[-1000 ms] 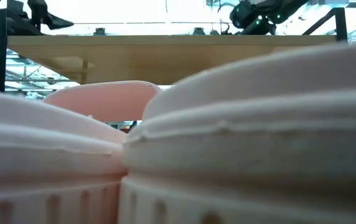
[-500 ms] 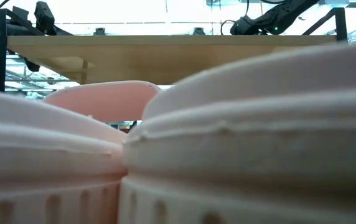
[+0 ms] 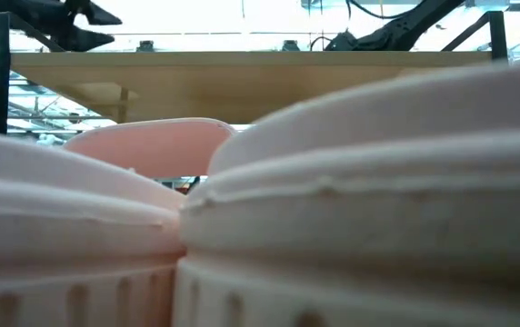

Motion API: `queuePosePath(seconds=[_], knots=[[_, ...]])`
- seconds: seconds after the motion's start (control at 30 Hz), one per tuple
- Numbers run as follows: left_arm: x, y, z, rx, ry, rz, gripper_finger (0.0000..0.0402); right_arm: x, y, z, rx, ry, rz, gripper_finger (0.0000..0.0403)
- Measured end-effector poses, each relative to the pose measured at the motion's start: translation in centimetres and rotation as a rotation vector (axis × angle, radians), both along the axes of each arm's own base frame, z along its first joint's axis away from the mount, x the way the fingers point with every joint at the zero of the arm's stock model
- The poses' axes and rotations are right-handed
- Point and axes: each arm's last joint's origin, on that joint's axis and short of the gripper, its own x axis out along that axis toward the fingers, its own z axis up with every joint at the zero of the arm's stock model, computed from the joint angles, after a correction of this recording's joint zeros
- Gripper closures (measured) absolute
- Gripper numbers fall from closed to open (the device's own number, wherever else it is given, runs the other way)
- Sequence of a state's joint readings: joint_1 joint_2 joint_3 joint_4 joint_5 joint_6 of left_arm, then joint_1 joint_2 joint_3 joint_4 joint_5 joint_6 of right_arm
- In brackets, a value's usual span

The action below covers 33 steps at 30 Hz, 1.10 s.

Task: Pick and place slides into the shelf
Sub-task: Put the top black slide on the shelf

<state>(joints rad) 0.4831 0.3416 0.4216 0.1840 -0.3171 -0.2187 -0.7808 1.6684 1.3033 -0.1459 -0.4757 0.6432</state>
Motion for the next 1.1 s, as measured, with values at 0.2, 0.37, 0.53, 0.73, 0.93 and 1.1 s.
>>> queuePosePath(seconds=[0.2, 0.37, 0.53, 0.73, 0.93, 1.1], knots=[[2.2, 1.3, 3.2, -0.080, 0.248, 0.049, 0.0190, 0.9, 0.0, -1.7, 0.048, 0.035, 0.010, 0.0298], [4.2, 2.4, 3.8, -0.127, 0.341, 0.053, 0.0190, 1.0, -0.1, -3.1, 0.142, 0.081, -0.016, 0.0298], [5.8, 3.2, 2.8, -0.183, 0.389, 0.045, 0.0190, 0.9, -0.2, -4.4, 0.255, 0.105, 0.000, 0.0298], [7.1, 3.8, 1.8, -0.242, 0.401, -0.008, 0.0190, 1.2, -0.4, -5.2, 0.311, 0.102, -0.013, 0.0298], [7.8, 4.8, 1.5, -0.285, 0.364, -0.034, 0.0190, 1.3, -0.6, -5.1, 0.340, 0.081, -0.043, 0.0298], [8.0, 5.7, 1.3, -0.291, 0.357, -0.033, 0.0190, 1.9, -0.1, -5.0, 0.336, 0.080, -0.058, 0.0301]])
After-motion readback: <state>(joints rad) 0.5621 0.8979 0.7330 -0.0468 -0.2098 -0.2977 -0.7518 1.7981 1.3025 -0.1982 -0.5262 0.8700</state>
